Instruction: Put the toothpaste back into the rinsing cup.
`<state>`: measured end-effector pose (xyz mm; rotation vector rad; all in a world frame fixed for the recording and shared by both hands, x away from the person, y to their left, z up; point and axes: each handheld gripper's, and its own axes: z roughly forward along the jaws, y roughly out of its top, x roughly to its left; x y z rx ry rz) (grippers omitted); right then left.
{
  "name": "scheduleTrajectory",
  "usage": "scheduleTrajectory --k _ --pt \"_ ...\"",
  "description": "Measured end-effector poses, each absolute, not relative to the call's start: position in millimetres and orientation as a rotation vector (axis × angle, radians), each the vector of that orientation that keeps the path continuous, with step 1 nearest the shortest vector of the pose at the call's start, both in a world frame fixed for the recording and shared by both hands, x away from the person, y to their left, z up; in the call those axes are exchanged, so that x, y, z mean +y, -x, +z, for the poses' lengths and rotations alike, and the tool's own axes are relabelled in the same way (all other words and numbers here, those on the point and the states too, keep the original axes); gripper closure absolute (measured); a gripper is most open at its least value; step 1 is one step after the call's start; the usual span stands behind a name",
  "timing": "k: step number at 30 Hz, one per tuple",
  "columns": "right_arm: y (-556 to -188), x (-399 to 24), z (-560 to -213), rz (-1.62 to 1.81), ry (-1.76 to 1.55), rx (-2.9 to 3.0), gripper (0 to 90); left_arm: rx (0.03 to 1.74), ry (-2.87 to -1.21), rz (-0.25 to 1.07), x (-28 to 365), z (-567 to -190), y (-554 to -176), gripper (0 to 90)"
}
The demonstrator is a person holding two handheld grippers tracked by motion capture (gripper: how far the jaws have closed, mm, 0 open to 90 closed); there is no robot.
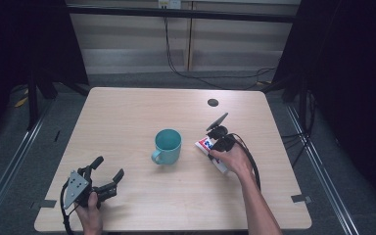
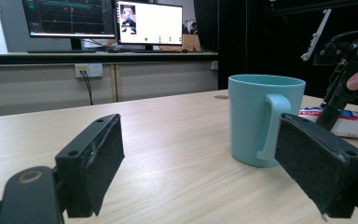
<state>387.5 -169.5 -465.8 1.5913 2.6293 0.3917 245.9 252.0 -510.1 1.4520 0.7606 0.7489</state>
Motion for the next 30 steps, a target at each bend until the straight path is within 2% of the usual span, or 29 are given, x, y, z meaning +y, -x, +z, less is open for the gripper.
scheduleTrajectory --k 19,30 --pt "-381.4 -176.1 -458.5 0.49 -1.608 2.623 69.4 0.761 -1.452 0.749 252.0 -510.1 -245.8 15.5" --pt "-370.1 -190.5 -450.7 0.673 -1.616 2.557 69.4 0.762 -1.451 0.749 251.8 -510.1 -245.8 15.5"
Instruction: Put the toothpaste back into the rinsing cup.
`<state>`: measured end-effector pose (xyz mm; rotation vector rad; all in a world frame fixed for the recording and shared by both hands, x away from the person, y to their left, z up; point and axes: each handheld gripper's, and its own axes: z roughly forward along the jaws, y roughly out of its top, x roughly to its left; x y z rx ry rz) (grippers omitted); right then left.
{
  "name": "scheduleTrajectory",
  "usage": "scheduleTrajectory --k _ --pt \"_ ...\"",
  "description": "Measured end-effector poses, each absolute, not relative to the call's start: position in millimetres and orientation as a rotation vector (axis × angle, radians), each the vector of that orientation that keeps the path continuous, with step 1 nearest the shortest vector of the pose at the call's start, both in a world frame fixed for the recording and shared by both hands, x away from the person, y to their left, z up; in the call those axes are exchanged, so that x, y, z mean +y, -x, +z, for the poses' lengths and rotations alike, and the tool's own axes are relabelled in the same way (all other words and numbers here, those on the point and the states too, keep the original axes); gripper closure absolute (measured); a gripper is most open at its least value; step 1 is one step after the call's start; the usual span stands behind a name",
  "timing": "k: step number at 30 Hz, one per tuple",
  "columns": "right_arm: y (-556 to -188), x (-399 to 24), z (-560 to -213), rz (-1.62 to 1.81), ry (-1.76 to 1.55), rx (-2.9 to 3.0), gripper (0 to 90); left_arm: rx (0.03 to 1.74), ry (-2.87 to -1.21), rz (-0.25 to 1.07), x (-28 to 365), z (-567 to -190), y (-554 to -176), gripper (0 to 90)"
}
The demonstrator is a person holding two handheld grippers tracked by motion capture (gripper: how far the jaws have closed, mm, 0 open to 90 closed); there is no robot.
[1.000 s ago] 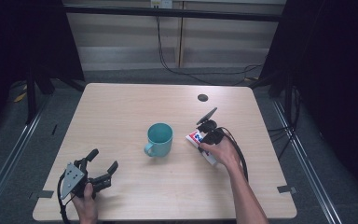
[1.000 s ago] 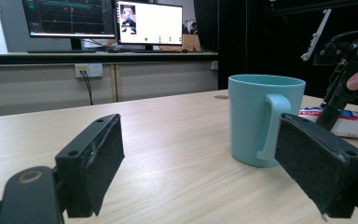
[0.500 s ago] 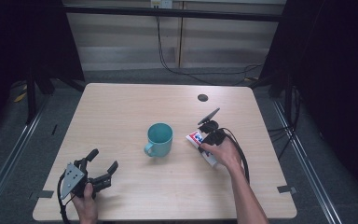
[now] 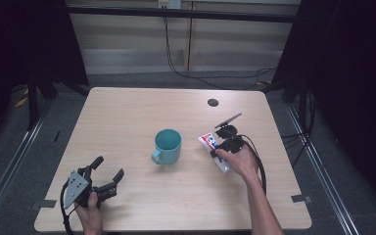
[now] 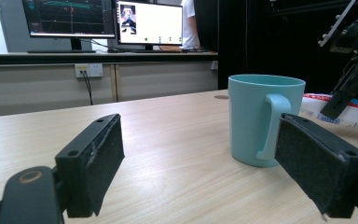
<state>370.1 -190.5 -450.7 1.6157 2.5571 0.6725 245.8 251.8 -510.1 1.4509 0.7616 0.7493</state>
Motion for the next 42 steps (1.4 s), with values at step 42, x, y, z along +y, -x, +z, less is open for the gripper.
scheduleTrajectory --k 42 --pt "-328.3 -214.0 -438.4 1.206 -1.443 2.147 69.4 0.762 -1.45 0.749 251.8 -510.1 -245.8 15.5"
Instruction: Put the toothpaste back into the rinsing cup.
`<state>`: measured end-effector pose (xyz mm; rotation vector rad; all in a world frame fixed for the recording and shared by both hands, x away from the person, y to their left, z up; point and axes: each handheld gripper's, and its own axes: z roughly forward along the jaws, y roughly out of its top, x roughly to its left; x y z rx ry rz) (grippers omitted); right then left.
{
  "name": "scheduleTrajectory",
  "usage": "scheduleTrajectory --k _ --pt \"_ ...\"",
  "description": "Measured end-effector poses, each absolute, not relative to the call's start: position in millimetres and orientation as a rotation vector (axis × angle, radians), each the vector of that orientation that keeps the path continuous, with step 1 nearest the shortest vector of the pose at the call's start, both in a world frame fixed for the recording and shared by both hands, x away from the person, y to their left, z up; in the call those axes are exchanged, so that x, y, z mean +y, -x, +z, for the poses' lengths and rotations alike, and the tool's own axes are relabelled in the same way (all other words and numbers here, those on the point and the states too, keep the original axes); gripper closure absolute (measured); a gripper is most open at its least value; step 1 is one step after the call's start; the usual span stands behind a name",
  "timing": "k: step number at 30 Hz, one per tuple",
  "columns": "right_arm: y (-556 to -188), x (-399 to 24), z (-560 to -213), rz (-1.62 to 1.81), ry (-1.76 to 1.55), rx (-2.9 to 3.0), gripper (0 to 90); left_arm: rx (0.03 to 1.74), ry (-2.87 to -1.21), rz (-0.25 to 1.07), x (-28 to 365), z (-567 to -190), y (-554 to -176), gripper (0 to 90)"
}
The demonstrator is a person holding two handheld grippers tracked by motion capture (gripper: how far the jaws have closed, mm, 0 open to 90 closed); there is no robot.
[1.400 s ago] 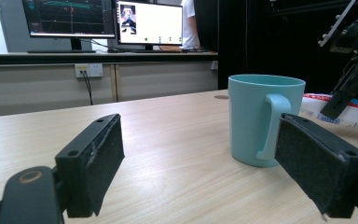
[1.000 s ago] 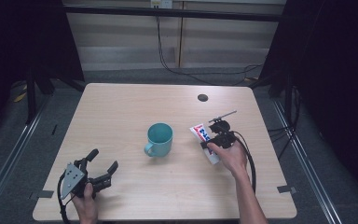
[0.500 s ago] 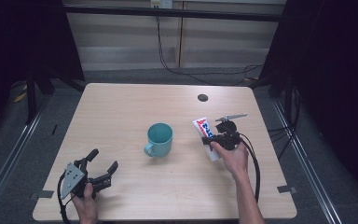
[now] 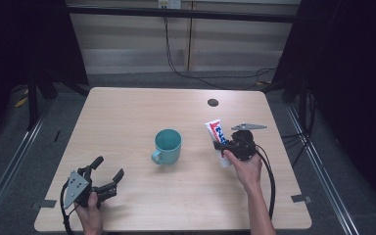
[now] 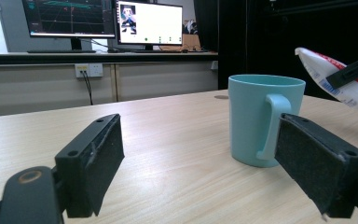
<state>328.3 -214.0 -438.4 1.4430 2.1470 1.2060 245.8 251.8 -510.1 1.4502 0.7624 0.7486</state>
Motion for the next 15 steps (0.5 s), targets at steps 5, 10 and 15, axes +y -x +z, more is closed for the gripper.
scheduleTrajectory --k 5,10,15 --pt "-323.2 -214.3 -434.4 1.274 -1.365 2.109 69.5 0.763 -1.448 0.747 251.6 -510.1 -245.8 15.5" --pt "-319.6 -214.8 -430.8 1.321 -1.336 2.068 69.4 0.761 -1.452 0.749 251.9 -510.1 -245.8 15.5" --pt "-317.3 -215.5 -429.8 1.346 -1.321 2.035 69.4 0.762 -1.45 0.749 251.8 -510.1 -245.8 15.5"
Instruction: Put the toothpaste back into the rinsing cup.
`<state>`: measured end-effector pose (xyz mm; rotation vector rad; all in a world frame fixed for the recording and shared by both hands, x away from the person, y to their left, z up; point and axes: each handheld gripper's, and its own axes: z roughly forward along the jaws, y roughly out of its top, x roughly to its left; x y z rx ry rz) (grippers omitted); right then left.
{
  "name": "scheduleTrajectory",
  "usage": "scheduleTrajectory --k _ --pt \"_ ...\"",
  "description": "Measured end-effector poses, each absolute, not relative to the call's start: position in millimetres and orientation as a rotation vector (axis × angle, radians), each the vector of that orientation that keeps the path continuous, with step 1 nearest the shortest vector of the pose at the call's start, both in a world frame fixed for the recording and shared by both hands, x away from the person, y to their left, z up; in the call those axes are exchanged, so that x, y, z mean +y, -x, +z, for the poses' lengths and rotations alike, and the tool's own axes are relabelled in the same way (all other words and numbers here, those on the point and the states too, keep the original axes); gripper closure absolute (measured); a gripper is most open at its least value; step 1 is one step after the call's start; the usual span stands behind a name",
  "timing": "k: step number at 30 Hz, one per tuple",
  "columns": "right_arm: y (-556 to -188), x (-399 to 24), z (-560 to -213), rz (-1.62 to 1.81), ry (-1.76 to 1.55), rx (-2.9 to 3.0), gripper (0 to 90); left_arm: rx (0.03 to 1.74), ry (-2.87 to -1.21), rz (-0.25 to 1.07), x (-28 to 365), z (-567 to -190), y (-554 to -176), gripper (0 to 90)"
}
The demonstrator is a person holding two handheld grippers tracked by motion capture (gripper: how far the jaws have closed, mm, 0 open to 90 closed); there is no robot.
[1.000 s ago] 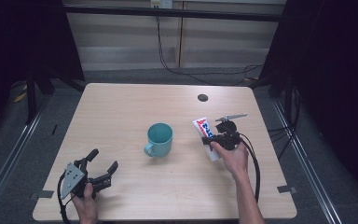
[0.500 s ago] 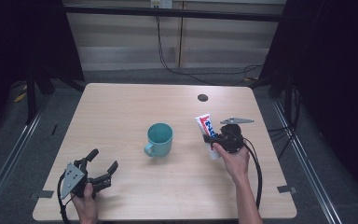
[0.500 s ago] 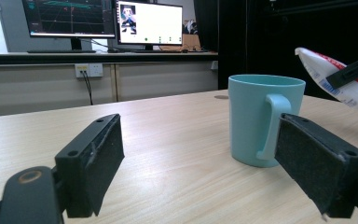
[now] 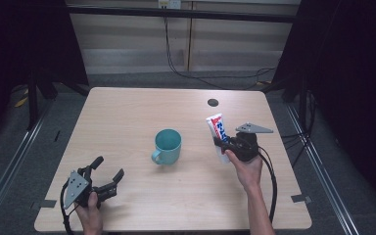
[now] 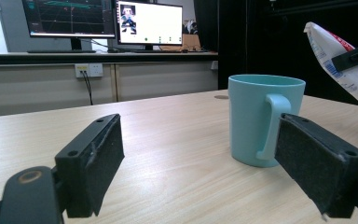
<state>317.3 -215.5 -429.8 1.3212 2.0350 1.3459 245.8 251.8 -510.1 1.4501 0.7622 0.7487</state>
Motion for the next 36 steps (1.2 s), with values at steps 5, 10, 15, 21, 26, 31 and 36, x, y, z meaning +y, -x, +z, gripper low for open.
scheduleTrajectory --k 5,10,15,21,26,31,36 --pt "-314.8 -217.0 -429.6 1.381 -1.314 1.996 69.4 0.762 -1.451 0.749 251.8 -510.1 -245.8 15.5" --pt "-312.2 -217.7 -427.0 1.413 -1.283 1.957 69.4 0.761 -1.453 0.749 251.9 -510.1 -245.8 15.5" --pt "-311.7 -219.1 -425.1 1.432 -1.28 1.939 69.4 0.762 -1.451 0.749 251.8 -510.1 -245.8 15.5" --pt "-309.2 -217.8 -423.3 1.444 -1.255 1.908 69.3 0.762 -1.451 0.75 251.8 -510.1 -245.8 15.5" --pt "-307.3 -216.5 -422.0 1.464 -1.24 1.884 69.3 0.763 -1.447 0.747 251.5 -510.1 -245.8 15.5" --pt "-305.7 -215.7 -418.0 1.494 -1.208 1.868 69.4 0.764 -1.446 0.746 251.5 -510.1 -245.8 15.5" --pt "-306.1 -215.0 -414.6 1.502 -1.2 1.866 69.3 0.763 -1.447 0.746 251.6 -510.1 -245.8 15.5"
